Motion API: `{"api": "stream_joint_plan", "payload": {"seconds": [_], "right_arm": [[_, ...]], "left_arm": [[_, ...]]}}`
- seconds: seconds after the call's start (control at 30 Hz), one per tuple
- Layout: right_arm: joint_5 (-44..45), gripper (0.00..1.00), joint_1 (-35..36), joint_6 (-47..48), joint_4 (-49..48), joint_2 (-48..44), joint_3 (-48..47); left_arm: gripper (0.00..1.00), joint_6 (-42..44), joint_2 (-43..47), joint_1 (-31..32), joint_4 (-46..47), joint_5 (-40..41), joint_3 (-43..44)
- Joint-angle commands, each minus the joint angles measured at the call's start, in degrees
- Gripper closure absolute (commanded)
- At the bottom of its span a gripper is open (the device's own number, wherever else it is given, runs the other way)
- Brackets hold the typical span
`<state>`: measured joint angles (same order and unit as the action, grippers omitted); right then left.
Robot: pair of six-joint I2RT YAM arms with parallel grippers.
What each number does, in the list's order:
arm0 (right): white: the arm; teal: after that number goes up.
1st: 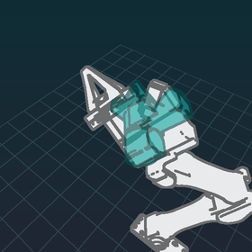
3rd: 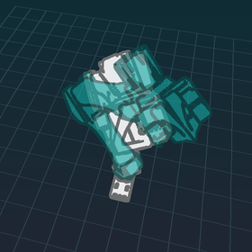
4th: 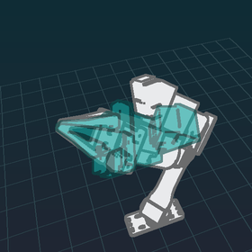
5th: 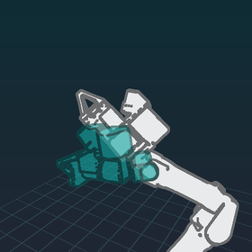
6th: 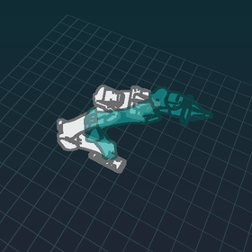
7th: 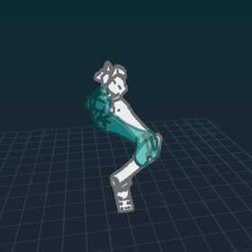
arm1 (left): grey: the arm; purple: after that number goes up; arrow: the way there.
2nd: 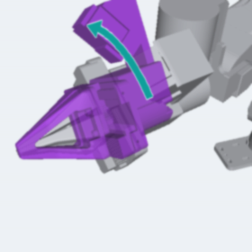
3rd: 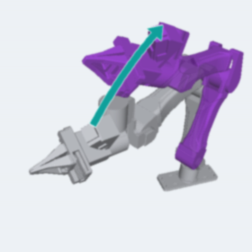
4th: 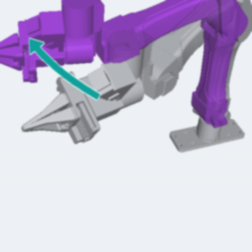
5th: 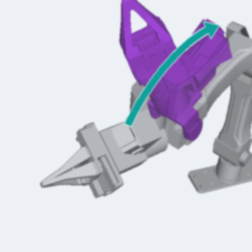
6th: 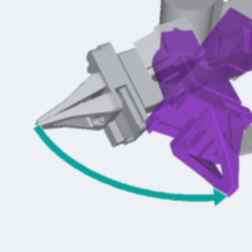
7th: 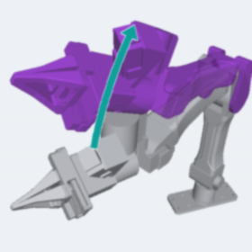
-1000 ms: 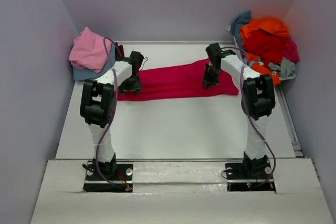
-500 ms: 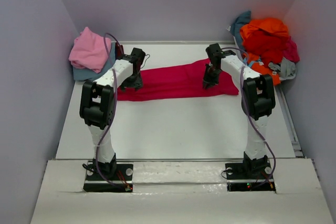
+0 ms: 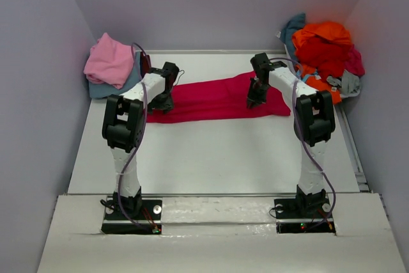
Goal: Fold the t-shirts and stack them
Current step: Fold the other side of the tshirt into a rectangle
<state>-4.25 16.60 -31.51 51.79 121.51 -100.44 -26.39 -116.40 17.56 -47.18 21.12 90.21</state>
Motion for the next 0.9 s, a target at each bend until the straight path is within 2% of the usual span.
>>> {"api": "stream_joint_plan", "payload": {"seconds": [0.0, 0.33, 0.57, 0.87], "right_arm": [[0.6, 0.78, 0.4, 0.3, -1.1, -3.0, 0.2], [0.5, 0.78, 0.4, 0.4, -1.9, -4.0, 2.4], [0.4, 0.78, 0.4, 0.5, -2.0, -4.0, 2.9], [0.5, 0.78, 0.4, 0.7, -2.1, -4.1, 3.1]], "left_arm": [[0.31, -3.0, 0.4, 0.0, -2.0, 4.8, 4.1], [0.31, -3.4, 0.6, -1.7, -4.2, 7.5, 7.0], [0.31, -5.2, 2.8, -3.4, -4.7, 8.8, 4.1], [0.31, -5.8, 5.3, -6.7, -3.4, 6.4, 0.2]]}}
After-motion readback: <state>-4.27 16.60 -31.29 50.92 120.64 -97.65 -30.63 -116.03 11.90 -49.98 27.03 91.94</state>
